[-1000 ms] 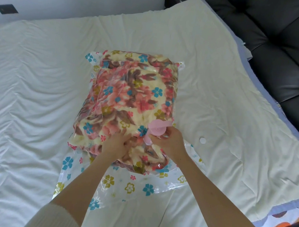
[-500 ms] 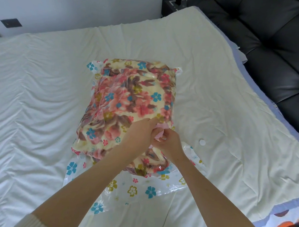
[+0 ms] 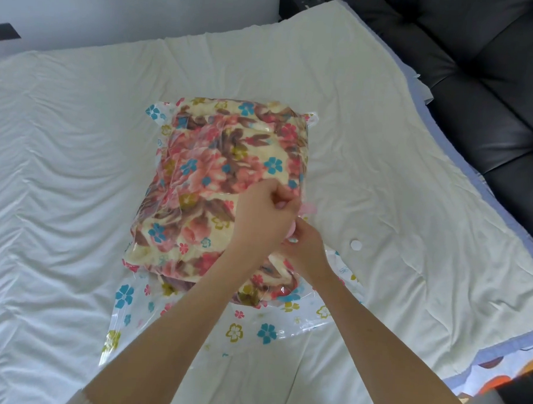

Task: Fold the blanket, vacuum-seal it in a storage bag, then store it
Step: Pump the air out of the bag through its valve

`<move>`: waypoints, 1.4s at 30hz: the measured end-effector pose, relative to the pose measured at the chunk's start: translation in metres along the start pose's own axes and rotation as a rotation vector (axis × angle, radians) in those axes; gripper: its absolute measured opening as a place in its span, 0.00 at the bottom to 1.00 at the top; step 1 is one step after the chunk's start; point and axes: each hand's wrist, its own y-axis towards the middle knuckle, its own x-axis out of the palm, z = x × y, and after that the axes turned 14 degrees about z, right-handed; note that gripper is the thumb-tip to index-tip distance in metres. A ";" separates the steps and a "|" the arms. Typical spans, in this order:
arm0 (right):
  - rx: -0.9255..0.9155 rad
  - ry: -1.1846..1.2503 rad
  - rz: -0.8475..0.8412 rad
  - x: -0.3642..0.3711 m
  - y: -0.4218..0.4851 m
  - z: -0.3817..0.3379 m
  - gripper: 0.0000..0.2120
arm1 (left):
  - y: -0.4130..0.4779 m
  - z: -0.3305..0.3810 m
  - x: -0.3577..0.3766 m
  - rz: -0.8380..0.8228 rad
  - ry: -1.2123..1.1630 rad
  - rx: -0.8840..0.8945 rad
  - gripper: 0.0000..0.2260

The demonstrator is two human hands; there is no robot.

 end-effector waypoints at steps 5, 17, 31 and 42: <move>0.004 0.010 -0.042 -0.001 0.001 0.001 0.17 | -0.009 0.010 -0.009 0.045 -0.120 0.123 0.07; 0.041 0.027 -0.055 0.002 0.001 -0.001 0.14 | -0.014 0.023 -0.024 0.033 -0.094 0.112 0.07; 0.023 -0.012 -0.050 0.001 -0.001 -0.004 0.08 | -0.002 -0.033 -0.011 -0.128 0.260 -0.087 0.17; -0.007 -0.001 -0.024 0.003 -0.009 -0.026 0.16 | 0.017 -0.007 0.009 -0.136 0.993 0.521 0.13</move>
